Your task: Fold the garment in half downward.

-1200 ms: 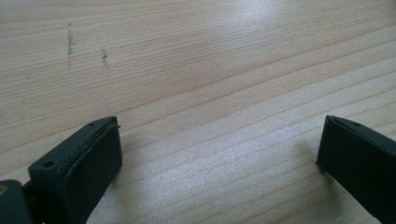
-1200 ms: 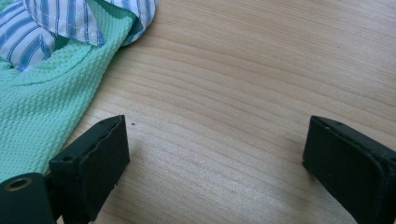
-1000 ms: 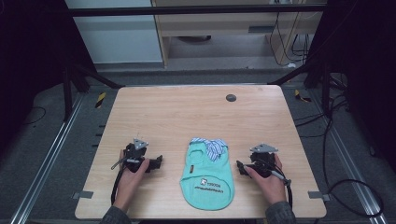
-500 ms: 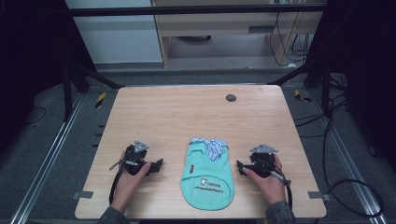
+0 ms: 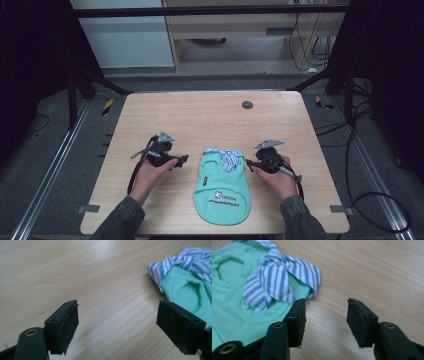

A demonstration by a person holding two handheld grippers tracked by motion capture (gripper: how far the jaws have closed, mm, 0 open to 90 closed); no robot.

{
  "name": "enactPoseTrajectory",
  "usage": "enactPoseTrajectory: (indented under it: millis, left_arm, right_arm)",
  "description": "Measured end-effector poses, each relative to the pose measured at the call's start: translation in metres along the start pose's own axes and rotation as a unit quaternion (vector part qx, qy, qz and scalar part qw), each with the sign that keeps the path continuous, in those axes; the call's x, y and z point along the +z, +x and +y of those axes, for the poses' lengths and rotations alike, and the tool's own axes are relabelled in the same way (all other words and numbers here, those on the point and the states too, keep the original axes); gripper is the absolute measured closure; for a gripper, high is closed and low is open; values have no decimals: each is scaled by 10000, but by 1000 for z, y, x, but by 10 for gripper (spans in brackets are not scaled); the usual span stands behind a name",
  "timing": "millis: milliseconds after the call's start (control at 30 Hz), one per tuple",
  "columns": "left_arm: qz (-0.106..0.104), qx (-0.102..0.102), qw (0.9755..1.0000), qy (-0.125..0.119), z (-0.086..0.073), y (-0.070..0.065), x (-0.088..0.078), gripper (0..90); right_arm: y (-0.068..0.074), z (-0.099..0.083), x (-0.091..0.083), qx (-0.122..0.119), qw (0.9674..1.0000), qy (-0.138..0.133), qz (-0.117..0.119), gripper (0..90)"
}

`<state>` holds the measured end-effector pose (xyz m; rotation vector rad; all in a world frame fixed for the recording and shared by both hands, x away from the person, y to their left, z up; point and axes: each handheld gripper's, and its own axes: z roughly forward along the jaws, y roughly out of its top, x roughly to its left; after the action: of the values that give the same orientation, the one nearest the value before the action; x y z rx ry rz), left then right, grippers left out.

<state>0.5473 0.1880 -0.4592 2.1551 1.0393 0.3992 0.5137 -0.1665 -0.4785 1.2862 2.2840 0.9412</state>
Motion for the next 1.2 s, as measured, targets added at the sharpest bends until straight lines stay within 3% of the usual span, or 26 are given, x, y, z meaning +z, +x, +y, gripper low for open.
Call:
enactPoseTrajectory:
  millis: [200,500,667,800,1000,1067,1200]
  left_arm:
    - [-25,208,9997,93,28,-8,13,225]
    - [-158,147,9998,-52,54,-27,35,384]
    - [-182,264,9994,110,57,-36,46,421]
    - [-35,445,9984,334,56,-42,57,426]
    - [-47,361,9984,426,51,-39,65,433]
    - [-96,401,9975,575,47,-39,70,424]
    - [-86,417,9972,616,44,-40,73,406]
  right_arm:
    - [-1,20,10,-42,9997,164,187,619]
    - [1,35,19,-89,9994,105,314,754]
    - [1,39,24,-51,9995,99,310,748]
    - [-2,42,32,18,9996,146,247,721]
    - [-2,39,42,141,9990,314,269,711]
    - [-1,39,44,105,9989,334,309,707]
    - [1,40,43,89,9990,326,306,682]
